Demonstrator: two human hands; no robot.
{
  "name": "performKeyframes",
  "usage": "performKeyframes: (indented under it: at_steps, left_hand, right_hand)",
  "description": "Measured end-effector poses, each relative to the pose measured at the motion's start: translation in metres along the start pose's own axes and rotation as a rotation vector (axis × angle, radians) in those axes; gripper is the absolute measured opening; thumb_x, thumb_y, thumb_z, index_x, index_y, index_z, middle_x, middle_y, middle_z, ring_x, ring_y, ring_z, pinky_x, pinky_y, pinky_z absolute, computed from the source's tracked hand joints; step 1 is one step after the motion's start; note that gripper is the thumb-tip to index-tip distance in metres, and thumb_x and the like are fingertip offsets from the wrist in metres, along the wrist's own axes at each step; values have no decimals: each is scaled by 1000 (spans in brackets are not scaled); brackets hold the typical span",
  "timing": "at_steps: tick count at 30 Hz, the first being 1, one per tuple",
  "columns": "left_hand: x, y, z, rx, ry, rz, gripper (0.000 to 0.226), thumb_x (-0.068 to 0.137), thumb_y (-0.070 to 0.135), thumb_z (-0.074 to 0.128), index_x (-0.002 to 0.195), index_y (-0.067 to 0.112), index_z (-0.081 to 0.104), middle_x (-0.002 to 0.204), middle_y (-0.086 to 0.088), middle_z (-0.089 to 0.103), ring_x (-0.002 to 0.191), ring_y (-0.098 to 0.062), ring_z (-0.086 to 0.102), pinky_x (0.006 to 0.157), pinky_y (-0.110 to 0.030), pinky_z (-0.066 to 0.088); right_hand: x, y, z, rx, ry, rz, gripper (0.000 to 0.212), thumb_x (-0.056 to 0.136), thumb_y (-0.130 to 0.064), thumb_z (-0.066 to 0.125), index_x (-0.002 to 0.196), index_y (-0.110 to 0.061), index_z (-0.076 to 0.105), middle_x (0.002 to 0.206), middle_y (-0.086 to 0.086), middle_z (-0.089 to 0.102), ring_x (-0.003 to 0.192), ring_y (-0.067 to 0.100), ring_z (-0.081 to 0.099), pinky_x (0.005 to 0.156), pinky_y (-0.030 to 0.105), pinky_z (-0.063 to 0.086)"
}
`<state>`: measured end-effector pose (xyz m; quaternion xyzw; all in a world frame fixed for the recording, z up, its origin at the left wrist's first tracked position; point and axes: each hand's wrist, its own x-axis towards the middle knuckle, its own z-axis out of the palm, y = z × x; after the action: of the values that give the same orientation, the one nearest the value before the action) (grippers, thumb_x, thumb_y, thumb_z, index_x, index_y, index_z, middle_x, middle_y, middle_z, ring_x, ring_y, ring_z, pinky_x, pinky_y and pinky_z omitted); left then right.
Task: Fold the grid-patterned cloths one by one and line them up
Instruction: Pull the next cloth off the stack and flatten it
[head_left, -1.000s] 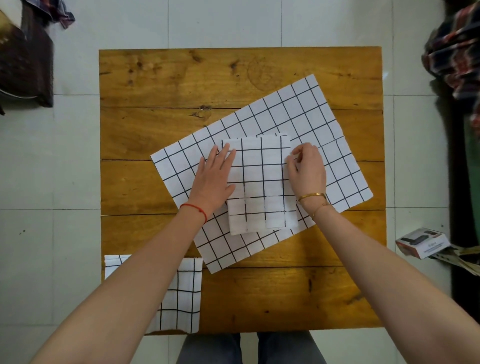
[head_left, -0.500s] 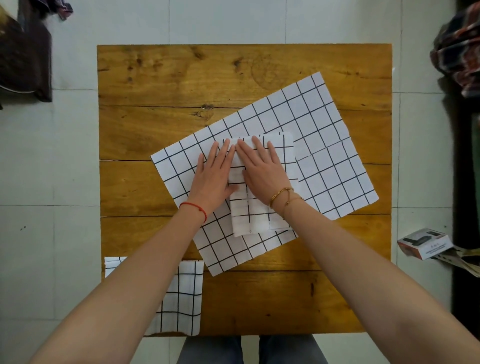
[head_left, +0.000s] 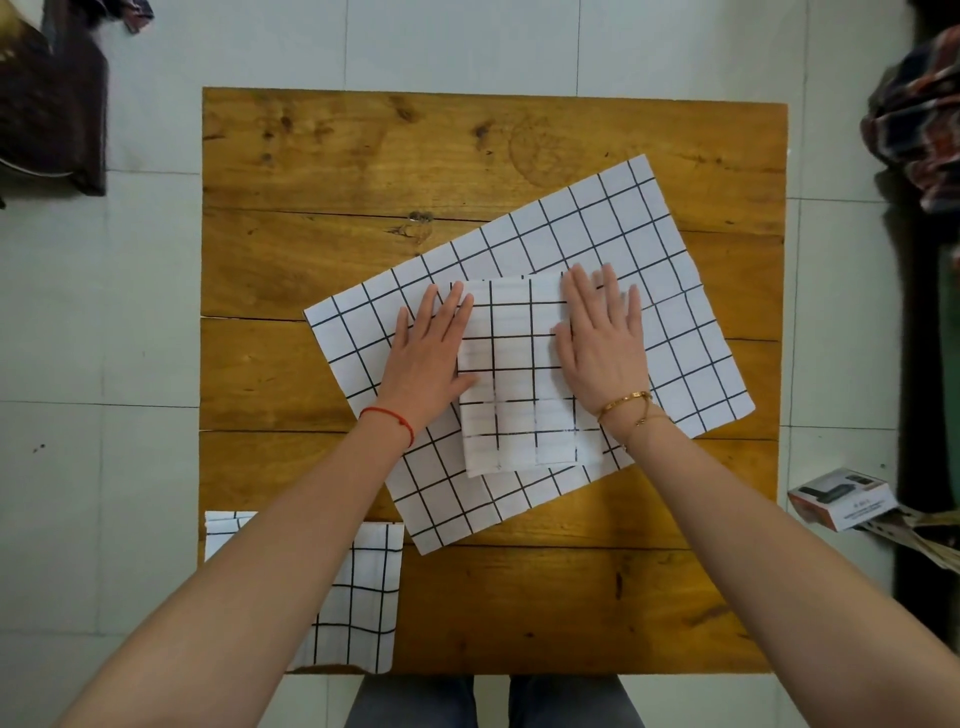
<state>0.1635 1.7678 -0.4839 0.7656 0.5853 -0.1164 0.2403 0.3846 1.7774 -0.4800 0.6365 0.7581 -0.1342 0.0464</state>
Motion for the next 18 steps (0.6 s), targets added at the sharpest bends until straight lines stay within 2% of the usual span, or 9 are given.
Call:
performKeyframes:
  at_steps: [3, 5, 7, 11, 16, 18]
  left_hand:
    - [-1, 0, 1, 0, 21, 4, 92, 90, 44, 59, 155, 17, -1, 163, 1, -10, 149, -27, -12, 121, -50, 1]
    - [-2, 0, 3, 9, 36, -1, 90, 91, 44, 58, 155, 16, 2, 163, 0, -7, 149, -27, -11, 121, -50, 3]
    - [-5, 1, 7, 20, 57, -17, 87, 92, 43, 57, 155, 15, 4, 163, -1, -3, 150, -26, -9, 121, -50, 4]
    - [-19, 6, 16, 19, 79, -29, 78, 95, 37, 52, 155, 13, 8, 163, -3, 3, 150, -25, -5, 121, -49, 5]
    - [-58, 3, 34, 51, 50, 53, 72, 98, 41, 43, 155, 13, 8, 163, -1, 1, 150, -24, -5, 121, -49, 6]
    - [-78, 1, 44, 45, 50, 96, 72, 98, 41, 46, 155, 13, 12, 163, -2, 4, 150, -25, -1, 121, -50, 11]
  right_hand:
    - [3, -19, -1, -44, -74, -311, 54, 99, -29, 27, 150, -11, 23, 158, 4, 22, 147, 29, 12, 118, 51, 15]
    - [5, -30, 5, -70, -131, -386, 52, 99, -29, 27, 149, -12, 28, 156, 3, 27, 146, 28, 16, 118, 50, 18]
    - [4, -38, 10, -64, -177, -332, 52, 98, -29, 28, 148, -12, 31, 155, 2, 30, 146, 28, 17, 117, 50, 18]
    - [0, -42, 12, -35, -210, -275, 54, 99, -27, 33, 150, -14, 25, 158, -1, 21, 147, 26, 12, 118, 50, 15]
    - [0, -46, 7, -10, -243, -256, 55, 100, -27, 31, 152, -15, 18, 160, -3, 14, 148, 27, 6, 120, 49, 6]
    - [0, -48, 6, -17, -265, -237, 55, 101, -27, 29, 153, -16, 14, 160, -5, 10, 148, 26, 2, 120, 48, 4]
